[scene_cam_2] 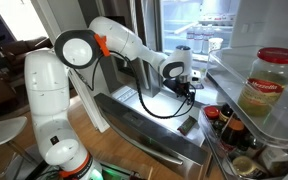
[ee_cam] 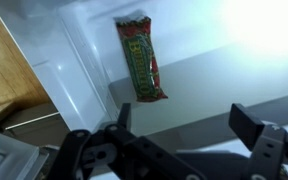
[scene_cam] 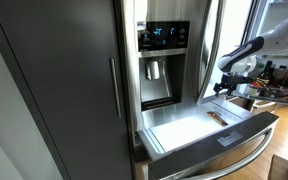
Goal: Take a packet out of the freezer drawer and put it in the refrigerator then close the drawer
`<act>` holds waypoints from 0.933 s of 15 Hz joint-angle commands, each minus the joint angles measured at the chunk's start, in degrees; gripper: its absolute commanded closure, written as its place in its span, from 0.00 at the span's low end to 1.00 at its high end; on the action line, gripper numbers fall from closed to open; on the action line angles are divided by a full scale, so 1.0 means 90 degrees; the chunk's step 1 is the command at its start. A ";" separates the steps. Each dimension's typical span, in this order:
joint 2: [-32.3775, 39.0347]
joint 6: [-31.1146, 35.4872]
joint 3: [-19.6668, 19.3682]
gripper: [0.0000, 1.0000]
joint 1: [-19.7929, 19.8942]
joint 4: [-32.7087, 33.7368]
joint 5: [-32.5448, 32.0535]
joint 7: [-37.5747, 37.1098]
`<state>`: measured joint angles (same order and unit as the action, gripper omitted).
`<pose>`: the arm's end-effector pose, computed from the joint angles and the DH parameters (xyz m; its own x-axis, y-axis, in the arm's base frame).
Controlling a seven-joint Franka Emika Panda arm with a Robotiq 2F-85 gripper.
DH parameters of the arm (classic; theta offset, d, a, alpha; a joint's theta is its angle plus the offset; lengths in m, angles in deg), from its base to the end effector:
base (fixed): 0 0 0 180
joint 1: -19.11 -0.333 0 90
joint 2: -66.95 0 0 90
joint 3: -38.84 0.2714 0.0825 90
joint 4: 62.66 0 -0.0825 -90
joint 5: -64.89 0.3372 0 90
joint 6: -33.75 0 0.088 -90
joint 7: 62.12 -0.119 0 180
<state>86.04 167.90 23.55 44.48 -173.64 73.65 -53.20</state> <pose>0.4418 -0.3675 0.3024 0.7995 -0.5941 0.0886 -0.5950 -0.8035 -0.0184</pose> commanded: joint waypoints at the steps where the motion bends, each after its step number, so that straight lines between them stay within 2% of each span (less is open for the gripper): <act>1: 0.0016 0.0047 -0.0244 0.00 -0.0093 -0.0478 -0.0759 0.0212; 6: 0.0345 0.0379 -0.0369 0.00 -0.0119 -0.0787 -0.1673 0.0284; 8: 0.0519 0.0827 -0.0237 0.00 -0.0037 -0.0910 -0.1594 0.0454; 9: 0.0388 0.0396 -0.0276 0.00 -0.0053 -0.0734 -0.1511 0.0291; 11: 0.0518 0.0679 -0.0249 0.00 -0.0058 -0.0825 -0.1516 0.0359; 14: 0.0550 0.0700 -0.0238 0.00 -0.0060 -0.0827 -0.1518 0.0388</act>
<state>90.96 174.32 21.49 44.02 -181.19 59.93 -49.74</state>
